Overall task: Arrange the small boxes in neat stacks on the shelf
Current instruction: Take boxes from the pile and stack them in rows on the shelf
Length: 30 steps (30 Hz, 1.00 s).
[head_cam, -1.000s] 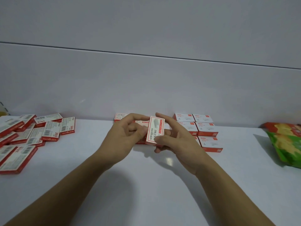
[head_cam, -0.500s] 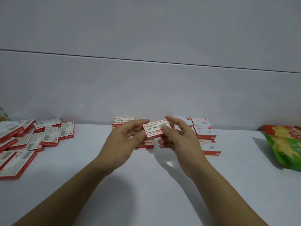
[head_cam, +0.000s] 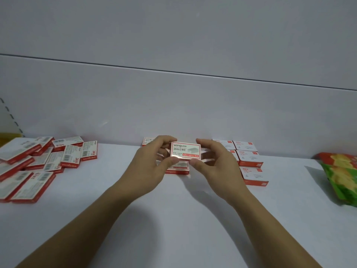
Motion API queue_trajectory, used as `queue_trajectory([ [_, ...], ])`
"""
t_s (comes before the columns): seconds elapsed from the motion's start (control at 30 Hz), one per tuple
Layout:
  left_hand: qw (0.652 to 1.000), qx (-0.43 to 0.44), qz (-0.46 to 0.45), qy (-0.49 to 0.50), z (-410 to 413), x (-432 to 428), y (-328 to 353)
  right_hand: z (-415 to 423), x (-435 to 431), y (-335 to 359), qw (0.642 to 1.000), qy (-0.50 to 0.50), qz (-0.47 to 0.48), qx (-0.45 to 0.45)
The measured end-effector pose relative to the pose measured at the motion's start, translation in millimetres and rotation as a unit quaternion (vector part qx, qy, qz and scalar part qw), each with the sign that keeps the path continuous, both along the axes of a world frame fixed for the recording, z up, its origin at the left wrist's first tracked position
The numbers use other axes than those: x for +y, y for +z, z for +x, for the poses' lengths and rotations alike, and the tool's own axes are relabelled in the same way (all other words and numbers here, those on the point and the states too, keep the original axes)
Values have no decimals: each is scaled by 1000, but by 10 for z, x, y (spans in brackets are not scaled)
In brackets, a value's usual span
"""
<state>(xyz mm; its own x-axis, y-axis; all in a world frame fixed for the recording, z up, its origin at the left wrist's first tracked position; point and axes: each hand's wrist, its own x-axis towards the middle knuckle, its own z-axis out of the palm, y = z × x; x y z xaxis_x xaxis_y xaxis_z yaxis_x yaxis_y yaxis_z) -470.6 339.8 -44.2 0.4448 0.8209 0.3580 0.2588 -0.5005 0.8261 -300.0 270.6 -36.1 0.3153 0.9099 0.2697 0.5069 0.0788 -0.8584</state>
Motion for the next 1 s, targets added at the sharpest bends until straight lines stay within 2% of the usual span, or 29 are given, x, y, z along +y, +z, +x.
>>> queue_trajectory([
  [0.23, 999, -13, 24, 43, -86, 146, 2, -86, 209, 115, 975, 32, 59, -212],
  [0.33, 996, 42, 38, 71, -146, 229, 18, -78, 384, 158, 966, 17, 40, -254],
  [0.57, 953, 234, 96, 165, -354, 388, 1, -14, 782, 50, 953, -56, -50, -295],
  [0.77, 937, 306, 94, 140, -340, 404, -79, -8, 883, -173, 942, -77, -120, -302],
  [0.9, 924, 348, 92, 127, -312, 446, -153, 17, 919, -237, 951, -69, -106, -283],
  [1.0, 927, 343, 82, 125, -289, 449, -183, 17, 930, -272, 951, -64, -98, -285],
])
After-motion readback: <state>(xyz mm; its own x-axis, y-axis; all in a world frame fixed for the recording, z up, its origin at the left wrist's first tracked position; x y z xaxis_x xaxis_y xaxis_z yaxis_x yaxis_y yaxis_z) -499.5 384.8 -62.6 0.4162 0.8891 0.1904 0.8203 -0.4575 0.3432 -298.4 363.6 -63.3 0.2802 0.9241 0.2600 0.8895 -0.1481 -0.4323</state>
